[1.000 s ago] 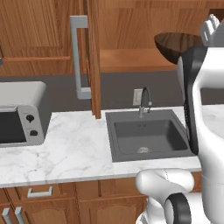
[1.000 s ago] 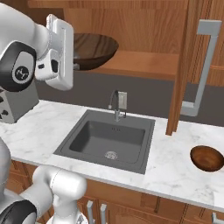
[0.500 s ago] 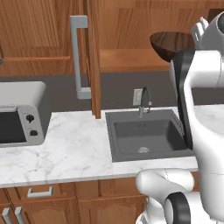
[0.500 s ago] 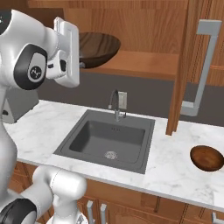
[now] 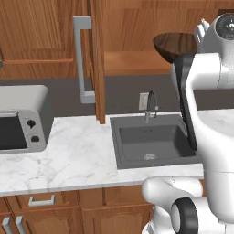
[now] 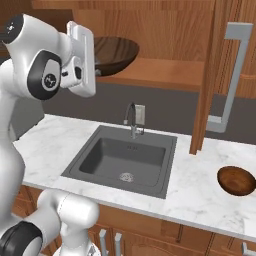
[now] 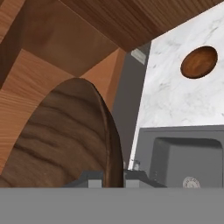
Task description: Pick up the bowls on the counter and stack them on top of one another in the open cabinet. Place the smaller bowl on top of the larger bowl.
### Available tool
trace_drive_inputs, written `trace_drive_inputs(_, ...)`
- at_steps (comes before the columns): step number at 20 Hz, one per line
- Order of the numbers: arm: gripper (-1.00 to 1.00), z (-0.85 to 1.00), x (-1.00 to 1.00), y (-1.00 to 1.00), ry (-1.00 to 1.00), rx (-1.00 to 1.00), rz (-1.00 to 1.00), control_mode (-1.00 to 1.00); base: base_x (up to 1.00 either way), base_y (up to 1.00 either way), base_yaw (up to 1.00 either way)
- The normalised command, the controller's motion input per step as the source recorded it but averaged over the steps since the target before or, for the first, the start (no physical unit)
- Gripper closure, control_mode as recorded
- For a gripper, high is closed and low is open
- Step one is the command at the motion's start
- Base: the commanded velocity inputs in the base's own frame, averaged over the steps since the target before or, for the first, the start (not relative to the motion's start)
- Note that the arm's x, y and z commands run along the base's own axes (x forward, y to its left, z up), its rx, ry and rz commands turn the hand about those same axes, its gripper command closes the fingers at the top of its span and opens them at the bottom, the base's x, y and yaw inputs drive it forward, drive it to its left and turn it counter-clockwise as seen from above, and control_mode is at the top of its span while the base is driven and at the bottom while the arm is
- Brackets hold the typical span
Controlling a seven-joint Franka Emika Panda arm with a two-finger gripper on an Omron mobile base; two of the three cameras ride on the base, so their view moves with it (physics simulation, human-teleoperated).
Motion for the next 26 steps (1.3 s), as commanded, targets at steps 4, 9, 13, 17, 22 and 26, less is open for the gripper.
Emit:
trace_drive_inputs(4, 1.00, -0.04, 0.26, 0.00, 0.00, -0.02, 0.00, -1.00, 0.00, 0.00, 0.00)
trace_drive_inputs(9, 1.00, -0.05, 0.26, 0.00, 0.00, -0.02, 0.00, -1.00, 0.00, 0.00, 0.00)
trace_drive_inputs(13, 1.00, -0.04, 0.23, 0.00, 0.00, -0.02, 0.00, -1.00, 0.00, 0.00, 0.00)
trace_drive_inputs(17, 1.00, -0.04, 0.22, 0.00, 0.00, -0.01, 0.00, -1.00, 0.00, 0.00, 0.00)
trace_drive_inputs(22, 1.00, -0.06, 0.23, 0.00, 0.01, -0.01, 0.00, -1.00, 0.00, 0.00, 0.00)
trace_drive_inputs(26, 1.00, -0.10, 0.23, 0.00, 0.03, -0.01, 0.00, -1.00, 0.00, 0.00, 0.00)
